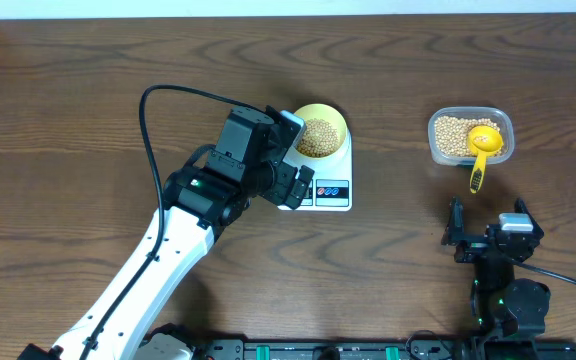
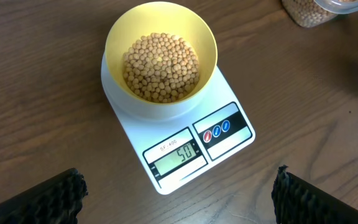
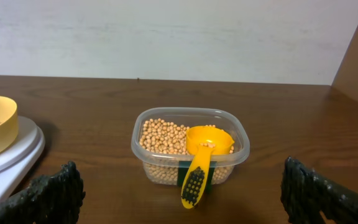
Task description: Scoop item into bowl and weigh 50g on scale
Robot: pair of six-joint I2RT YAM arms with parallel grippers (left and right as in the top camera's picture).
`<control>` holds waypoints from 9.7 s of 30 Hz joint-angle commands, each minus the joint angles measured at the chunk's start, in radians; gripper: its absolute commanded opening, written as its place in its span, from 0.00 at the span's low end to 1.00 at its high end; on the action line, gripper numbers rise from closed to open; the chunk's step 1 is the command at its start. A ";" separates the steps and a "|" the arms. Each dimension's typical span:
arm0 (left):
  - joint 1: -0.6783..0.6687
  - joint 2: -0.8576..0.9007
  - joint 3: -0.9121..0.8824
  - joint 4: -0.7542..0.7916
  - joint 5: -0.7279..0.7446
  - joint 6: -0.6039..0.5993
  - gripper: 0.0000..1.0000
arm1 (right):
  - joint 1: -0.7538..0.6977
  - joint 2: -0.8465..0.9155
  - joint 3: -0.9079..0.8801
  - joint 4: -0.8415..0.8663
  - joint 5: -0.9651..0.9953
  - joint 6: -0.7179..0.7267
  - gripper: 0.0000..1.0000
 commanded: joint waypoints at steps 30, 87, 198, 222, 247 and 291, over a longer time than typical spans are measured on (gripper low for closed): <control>0.342 -0.530 -0.296 0.330 -0.177 0.010 0.98 | 0.007 -0.007 -0.003 -0.003 -0.002 -0.008 0.99; 0.436 -1.268 -1.016 0.847 -0.189 0.014 0.98 | 0.007 -0.007 -0.003 -0.003 -0.002 -0.008 0.99; 0.551 -1.322 -1.085 0.498 -0.147 -0.167 0.98 | 0.007 -0.006 -0.003 -0.003 -0.002 -0.008 0.99; 0.551 -1.322 -1.085 0.498 -0.147 -0.167 0.98 | 0.007 -0.006 -0.003 -0.003 -0.002 -0.008 0.99; 0.551 -1.322 -1.085 0.498 -0.147 -0.167 0.98 | 0.007 -0.006 -0.003 -0.003 -0.002 -0.008 0.99; 0.551 -1.322 -1.085 0.498 -0.147 -0.167 0.98 | 0.009 -0.006 -0.003 -0.003 -0.002 -0.008 0.99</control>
